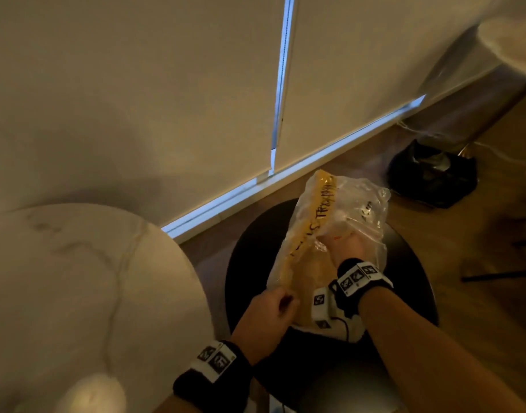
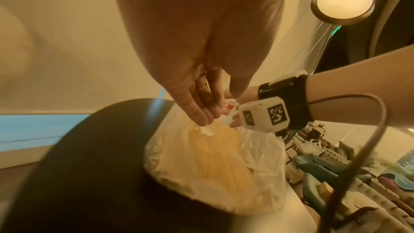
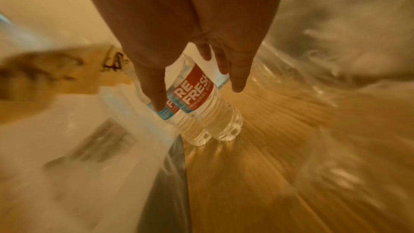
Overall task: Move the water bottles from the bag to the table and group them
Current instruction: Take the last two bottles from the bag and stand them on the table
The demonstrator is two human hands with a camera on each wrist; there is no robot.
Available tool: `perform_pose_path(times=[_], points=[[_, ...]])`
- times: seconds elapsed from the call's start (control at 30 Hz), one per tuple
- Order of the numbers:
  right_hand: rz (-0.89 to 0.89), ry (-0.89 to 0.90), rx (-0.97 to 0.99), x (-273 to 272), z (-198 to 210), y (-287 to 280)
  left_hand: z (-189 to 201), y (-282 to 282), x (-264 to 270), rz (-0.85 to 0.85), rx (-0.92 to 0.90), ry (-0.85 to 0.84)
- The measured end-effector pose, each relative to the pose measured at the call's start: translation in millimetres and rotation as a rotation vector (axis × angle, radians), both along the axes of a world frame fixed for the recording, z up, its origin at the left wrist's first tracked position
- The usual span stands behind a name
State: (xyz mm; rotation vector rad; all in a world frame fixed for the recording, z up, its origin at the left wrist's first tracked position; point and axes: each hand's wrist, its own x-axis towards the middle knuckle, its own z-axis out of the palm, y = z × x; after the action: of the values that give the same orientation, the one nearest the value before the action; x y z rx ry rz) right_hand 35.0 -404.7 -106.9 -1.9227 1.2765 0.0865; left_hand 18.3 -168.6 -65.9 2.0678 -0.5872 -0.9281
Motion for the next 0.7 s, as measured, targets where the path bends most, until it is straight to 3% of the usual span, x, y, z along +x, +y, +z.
perform_pose_path(times=[0.1,0.23,0.33,0.43,0.57,0.6,0.7], points=[[-0.048,-0.007,0.184,12.3,-4.9,-16.3,-30.1,-55.2,28.6,-0.003,0.099,-0.052],[0.29,0.059,0.095,-5.2,-9.2,-20.6,-51.6,-109.1,62.2,0.036,0.261,-0.255],[0.47,-0.024,0.07,-36.9,-3.6,-16.3,-39.7,-145.3,81.4,-0.04,0.373,-0.208],[0.616,-0.002,0.203,-65.8,4.7,-18.3,-45.5,-167.5,104.3,0.154,0.406,-0.139],[0.605,-0.106,0.255,-96.2,24.3,-29.6,-78.4,-183.4,119.5,0.181,0.438,-0.122],[0.589,-0.134,0.248,-100.3,28.4,-33.6,-70.1,-184.4,118.7,0.166,0.437,-0.144],[0.518,-0.212,0.236,-106.2,35.3,-44.8,-59.9,-181.9,109.5,-0.011,0.417,-0.176]])
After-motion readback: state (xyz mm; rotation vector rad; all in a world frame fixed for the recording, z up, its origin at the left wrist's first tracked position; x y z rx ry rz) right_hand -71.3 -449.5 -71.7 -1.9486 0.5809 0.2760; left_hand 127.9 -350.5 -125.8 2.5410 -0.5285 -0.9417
